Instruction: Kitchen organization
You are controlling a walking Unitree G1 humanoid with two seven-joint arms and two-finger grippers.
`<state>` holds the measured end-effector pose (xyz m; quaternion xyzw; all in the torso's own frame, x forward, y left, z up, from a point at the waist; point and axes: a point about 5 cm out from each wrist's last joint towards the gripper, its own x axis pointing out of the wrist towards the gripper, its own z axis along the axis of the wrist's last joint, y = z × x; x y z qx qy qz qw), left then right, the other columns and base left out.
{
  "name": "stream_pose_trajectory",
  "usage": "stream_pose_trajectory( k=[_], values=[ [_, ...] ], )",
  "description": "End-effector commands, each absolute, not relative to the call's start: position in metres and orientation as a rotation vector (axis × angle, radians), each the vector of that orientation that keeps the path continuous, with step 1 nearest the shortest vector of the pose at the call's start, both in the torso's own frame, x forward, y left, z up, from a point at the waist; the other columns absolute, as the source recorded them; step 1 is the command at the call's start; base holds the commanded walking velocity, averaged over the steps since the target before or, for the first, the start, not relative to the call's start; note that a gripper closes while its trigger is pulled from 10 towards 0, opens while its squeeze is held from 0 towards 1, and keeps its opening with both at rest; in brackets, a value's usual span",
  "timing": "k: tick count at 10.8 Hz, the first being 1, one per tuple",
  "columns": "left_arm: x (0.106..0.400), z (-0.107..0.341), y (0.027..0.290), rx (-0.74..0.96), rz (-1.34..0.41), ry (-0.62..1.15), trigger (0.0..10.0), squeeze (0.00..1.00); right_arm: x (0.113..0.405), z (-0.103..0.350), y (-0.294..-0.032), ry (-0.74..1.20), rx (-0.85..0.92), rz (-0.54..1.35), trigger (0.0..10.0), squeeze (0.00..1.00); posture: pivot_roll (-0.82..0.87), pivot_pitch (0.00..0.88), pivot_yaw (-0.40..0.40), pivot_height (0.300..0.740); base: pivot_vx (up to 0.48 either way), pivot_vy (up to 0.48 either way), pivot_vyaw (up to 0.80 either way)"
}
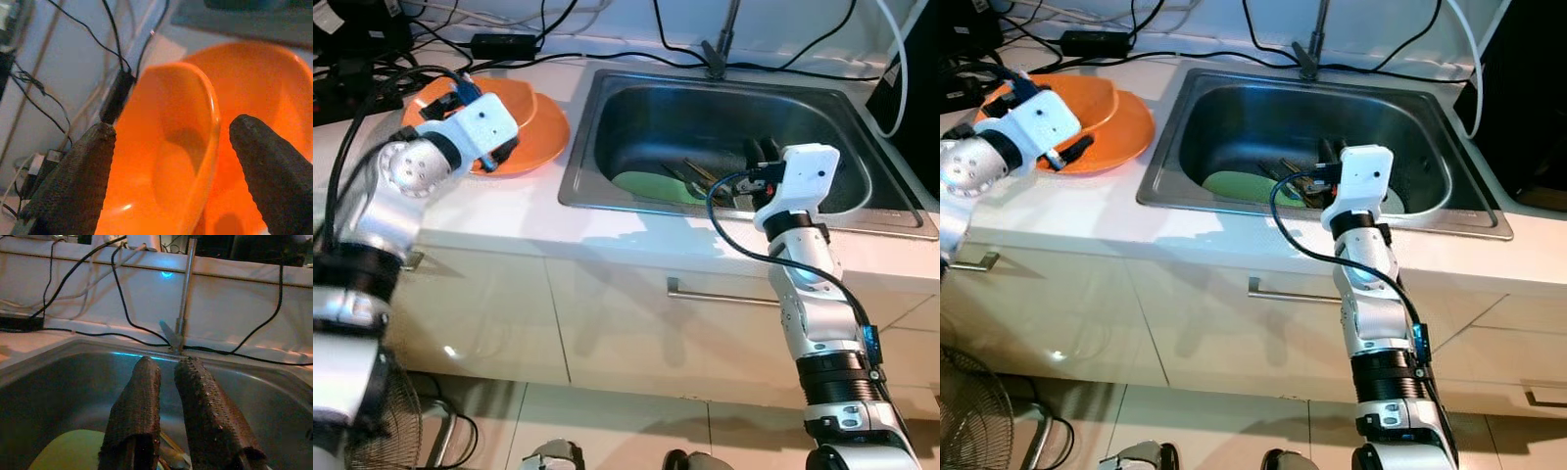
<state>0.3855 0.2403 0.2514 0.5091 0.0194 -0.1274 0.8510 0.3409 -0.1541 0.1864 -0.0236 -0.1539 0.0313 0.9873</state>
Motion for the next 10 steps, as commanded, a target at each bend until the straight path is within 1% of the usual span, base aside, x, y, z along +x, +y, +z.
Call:
stream_pose_trajectory(
  k=[1,3,5,7,8,10],
  values=[
    [0.387,0.253,0.242,1.095,-0.281,0.072,10.0,0.00,0.341,0.192,-0.158,-0.323,-0.040,0.048,10.0,0.00,0.08,0.068,-0.015,0.740,0.000,0.000,0.00],
    [0.391,0.249,0.247,1.187,-0.254,0.146,10.0,0.00,0.340,0.192,-0.159,-0.320,-0.036,0.038,10.0,0.00,0.07,0.070,-0.012,0.740,0.000,0.000,0.00],
    [0.395,0.249,0.251,1.223,-0.185,0.174,10.0,0.00,0.340,0.191,-0.161,-0.318,-0.036,0.031,10.0,0.00,0.07,0.071,-0.012,0.740,0.000,0.000,0.00],
    [0.397,0.248,0.253,1.223,-0.156,0.188,10.0,0.00,0.340,0.191,-0.160,-0.317,-0.034,0.029,10.0,0.00,0.07,0.070,-0.010,0.740,0.000,0.000,0.00],
    [0.399,0.246,0.253,1.218,-0.147,0.200,0.0,0.00,0.340,0.191,-0.161,-0.317,-0.031,0.026,10.0,0.00,0.07,0.067,-0.010,0.740,0.000,0.000,0.00],
    [0.400,0.246,0.253,1.218,-0.143,0.202,0.0,0.00,0.340,0.191,-0.161,-0.317,-0.031,0.025,10.0,0.00,0.07,0.069,-0.011,0.740,0.000,0.000,0.00]
  ],
)
